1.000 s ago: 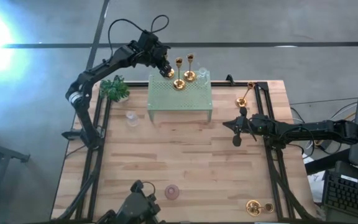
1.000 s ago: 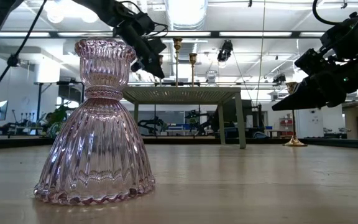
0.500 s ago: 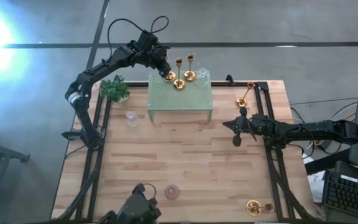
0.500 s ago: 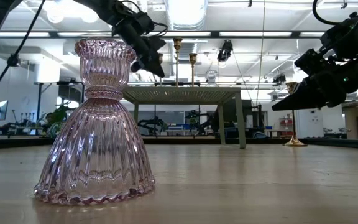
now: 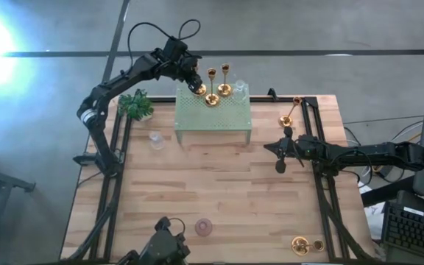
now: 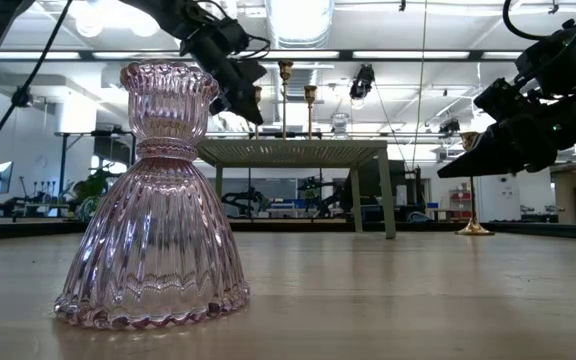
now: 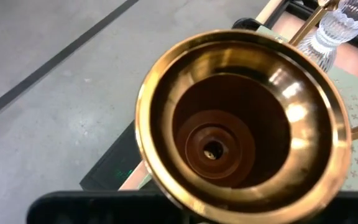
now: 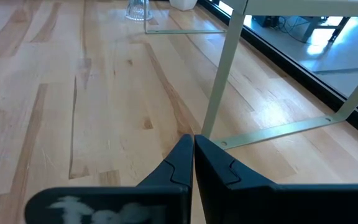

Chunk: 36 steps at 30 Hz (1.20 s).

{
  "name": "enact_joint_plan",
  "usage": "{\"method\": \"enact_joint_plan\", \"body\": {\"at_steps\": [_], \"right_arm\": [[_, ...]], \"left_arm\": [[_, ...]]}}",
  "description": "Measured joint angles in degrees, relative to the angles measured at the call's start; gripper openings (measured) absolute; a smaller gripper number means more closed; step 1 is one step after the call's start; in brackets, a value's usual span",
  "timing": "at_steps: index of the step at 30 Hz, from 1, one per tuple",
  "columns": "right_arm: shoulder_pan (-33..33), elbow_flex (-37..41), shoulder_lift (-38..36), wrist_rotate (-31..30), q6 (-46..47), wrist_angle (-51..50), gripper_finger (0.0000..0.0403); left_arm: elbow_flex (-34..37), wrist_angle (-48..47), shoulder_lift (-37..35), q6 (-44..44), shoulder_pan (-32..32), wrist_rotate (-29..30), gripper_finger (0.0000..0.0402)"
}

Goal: Pick & Place candle stick holders
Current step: Put the gold candle holder on the shelf

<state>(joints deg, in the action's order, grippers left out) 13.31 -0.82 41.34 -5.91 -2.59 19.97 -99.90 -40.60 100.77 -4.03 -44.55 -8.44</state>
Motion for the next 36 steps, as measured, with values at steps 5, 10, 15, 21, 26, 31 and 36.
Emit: {"method": "enact_joint_plan", "body": {"at_steps": [5, 10, 15, 21, 26, 31, 36], "right_arm": [[0.0, 0.0, 0.0, 0.0, 0.0, 0.0, 0.0008], [0.0, 0.0, 0.0, 0.0, 0.0, 0.0, 0.0008], [0.0, 0.0, 0.0, 0.0, 0.0, 0.0, 0.0008], [0.0, 0.0, 0.0, 0.0, 0.0, 0.0, 0.0008], [0.0, 0.0, 0.0, 0.0, 0.0, 0.0, 0.0008], [0.0, 0.0, 0.0, 0.0, 0.0, 0.0, 0.0008], [0.0, 0.0, 0.0, 0.0, 0.0, 0.0, 0.0008]], "left_arm": [[0.0, -0.5, -0.1, -0.2, 0.1, -0.1, 0.0020], [0.0, -0.9, -0.1, -0.2, 0.2, -0.1, 0.0020], [0.0, -1.0, -0.1, -0.1, 0.5, -0.2, 0.0020], [0.0, -1.0, -0.1, 0.1, 0.8, -0.2, 0.0020], [0.0, -1.0, -0.1, 0.2, 1.0, -0.3, 0.0025], [0.0, -1.1, -0.1, 0.2, 1.0, -0.3, 0.0028], [0.0, -1.2, 0.0, -0.3, 1.0, -0.7, 0.0037]]}}
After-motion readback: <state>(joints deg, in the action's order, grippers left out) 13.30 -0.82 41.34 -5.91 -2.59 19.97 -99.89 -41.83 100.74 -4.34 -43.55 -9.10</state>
